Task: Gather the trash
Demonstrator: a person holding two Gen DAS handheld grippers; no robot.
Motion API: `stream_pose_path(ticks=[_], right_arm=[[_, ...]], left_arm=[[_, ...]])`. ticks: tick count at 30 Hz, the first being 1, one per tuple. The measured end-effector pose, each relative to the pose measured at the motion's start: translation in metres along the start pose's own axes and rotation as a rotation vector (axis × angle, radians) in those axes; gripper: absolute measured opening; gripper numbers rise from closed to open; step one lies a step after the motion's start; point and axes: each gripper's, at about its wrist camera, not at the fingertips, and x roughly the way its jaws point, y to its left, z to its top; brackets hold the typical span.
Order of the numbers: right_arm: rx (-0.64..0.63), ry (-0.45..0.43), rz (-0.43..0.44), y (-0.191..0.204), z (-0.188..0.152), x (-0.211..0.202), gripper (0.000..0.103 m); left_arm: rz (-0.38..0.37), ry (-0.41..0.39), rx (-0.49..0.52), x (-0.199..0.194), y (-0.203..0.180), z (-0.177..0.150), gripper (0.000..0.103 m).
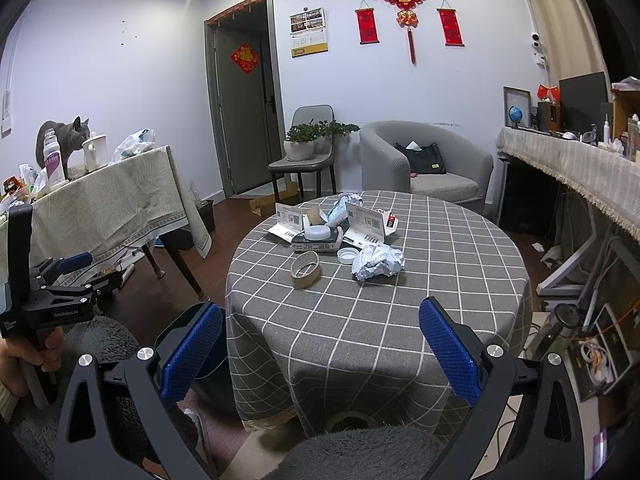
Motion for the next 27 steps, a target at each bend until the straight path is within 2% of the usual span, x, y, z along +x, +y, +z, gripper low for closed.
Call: stream_pose_path(ticks=[27], right_arm=[[-0.001,0.005,0.0,-0.0015,-0.0021,0.0036,0.1]], left_arm=[[0.0,0.001,0.0,0.0001,-0.0008,-0.0012,0.099]])
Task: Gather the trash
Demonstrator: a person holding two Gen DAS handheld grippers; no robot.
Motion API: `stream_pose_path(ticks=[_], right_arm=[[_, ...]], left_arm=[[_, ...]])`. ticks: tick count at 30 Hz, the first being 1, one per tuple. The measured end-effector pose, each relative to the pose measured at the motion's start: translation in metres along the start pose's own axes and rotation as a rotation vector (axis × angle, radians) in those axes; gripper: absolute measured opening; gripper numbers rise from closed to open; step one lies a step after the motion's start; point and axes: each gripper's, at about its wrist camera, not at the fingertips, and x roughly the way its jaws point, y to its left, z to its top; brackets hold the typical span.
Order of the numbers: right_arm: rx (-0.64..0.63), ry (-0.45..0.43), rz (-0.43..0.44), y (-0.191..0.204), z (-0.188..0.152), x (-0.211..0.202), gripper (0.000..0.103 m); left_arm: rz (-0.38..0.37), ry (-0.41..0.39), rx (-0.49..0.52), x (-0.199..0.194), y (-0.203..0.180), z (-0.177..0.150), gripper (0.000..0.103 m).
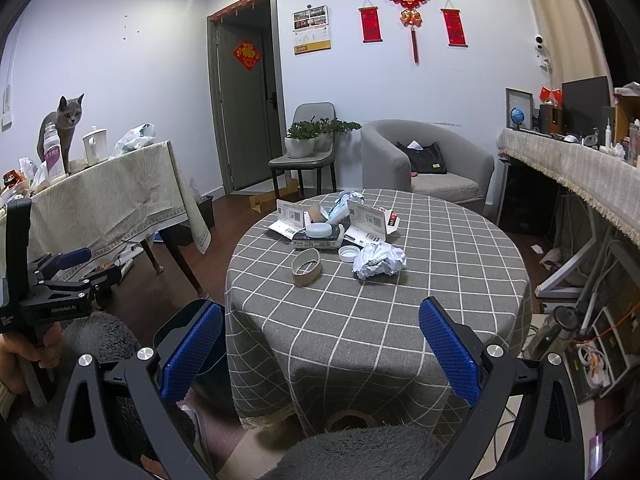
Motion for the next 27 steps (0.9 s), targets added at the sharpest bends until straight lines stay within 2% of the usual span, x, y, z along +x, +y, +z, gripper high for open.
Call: stream_pose_path(ticks=[27], right_arm=[[-0.004,0.005,-0.001,0.0011,-0.0014,0.0005,0.1]], left_arm=[[-0.001,0.001,-0.001,0.0001,0.0007,0.0002,0.099]])
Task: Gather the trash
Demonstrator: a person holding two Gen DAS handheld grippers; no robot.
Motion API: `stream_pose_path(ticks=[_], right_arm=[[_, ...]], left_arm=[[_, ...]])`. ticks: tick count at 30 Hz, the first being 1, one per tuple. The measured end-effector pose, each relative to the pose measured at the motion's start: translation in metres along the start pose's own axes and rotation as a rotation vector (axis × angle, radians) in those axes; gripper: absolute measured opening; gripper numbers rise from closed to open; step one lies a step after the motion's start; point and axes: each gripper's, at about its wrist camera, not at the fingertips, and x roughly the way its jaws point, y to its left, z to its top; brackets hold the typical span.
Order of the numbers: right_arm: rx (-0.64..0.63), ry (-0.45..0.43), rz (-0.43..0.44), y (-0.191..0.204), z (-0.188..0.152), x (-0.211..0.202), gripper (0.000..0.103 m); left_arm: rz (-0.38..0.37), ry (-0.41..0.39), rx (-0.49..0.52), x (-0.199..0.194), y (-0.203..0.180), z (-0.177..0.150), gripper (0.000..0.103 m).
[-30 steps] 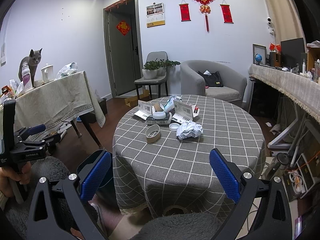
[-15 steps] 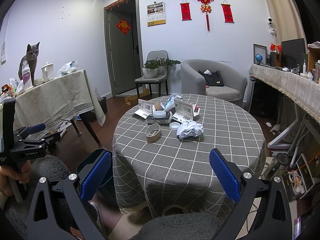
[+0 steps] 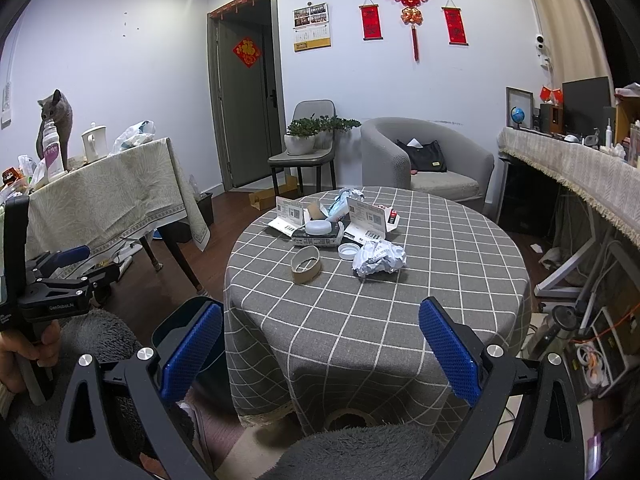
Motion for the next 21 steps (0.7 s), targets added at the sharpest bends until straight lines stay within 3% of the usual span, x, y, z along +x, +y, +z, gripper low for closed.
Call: stream_pose_path(ticks=[21], right_arm=[[-0.016,0.006,-0.016,0.0014,-0.0048,0.0009,0.1]], left_arm=[[-0.007,0.003,-0.002,0.001,0.0009,-0.0017,0.099]])
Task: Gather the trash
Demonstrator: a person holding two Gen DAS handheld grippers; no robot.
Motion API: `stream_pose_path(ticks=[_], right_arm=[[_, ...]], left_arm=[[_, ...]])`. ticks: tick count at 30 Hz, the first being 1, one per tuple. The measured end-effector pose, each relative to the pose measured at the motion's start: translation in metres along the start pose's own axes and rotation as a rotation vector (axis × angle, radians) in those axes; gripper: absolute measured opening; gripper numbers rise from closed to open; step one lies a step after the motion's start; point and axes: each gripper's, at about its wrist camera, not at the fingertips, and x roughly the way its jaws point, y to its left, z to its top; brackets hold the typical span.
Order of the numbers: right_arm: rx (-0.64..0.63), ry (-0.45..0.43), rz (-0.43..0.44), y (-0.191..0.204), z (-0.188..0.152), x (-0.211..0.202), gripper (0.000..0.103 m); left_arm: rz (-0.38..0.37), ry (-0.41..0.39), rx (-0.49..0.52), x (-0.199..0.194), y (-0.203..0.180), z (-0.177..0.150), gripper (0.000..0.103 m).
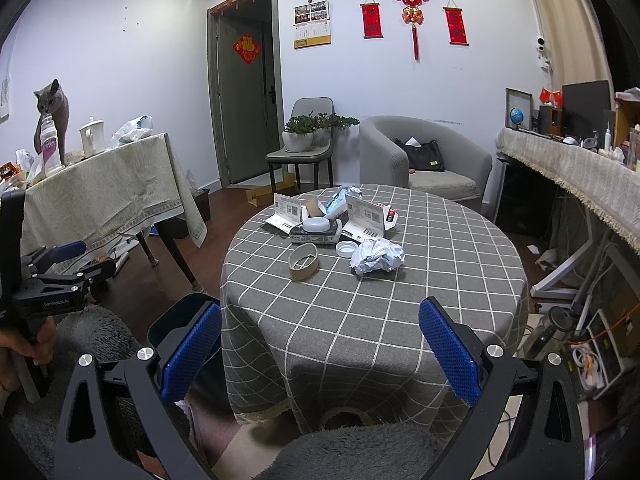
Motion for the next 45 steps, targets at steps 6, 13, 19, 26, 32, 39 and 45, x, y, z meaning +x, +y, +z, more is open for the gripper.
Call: stream_pose_path(ticks=[6,13,19,26,32,39,45], right_arm=[[-0.033,0.013,-0.012,0.003,0.005,0.001,0.1],[-0.014,0.034,0.001,-0.002,0.016,0.011,0.1],[-0.012,0.064,0.013,-0.008,0.026,0.033,0.1],[0.002,0.103,0.017,-0.024,0.038,0.067,0.1],[0.005,0.133,0.017,-0.044,0.046,0.098,0.1],[-0.02,0.186,0.034,-0.06,0.053,0.135,0.091],[-0.054,0.252,0.042,-0.07,0.058,0.169,0.085]], left_arm=[[0.013,0.006,-0.021,-0.001,0.005,0.003,0.098],[-0.027,0.018,-0.026,0.004,0.003,0.011,0.09],[-0.076,0.03,0.004,0.013,-0.014,0.018,0.089],[-0.162,0.065,0.034,0.037,-0.046,0.028,0.087],[-0.225,0.112,0.059,0.068,-0.078,0.03,0.082],[-0.302,0.158,0.072,0.104,-0.113,0.032,0.077],[-0.332,0.176,0.084,0.13,-0.132,0.037,0.072]])
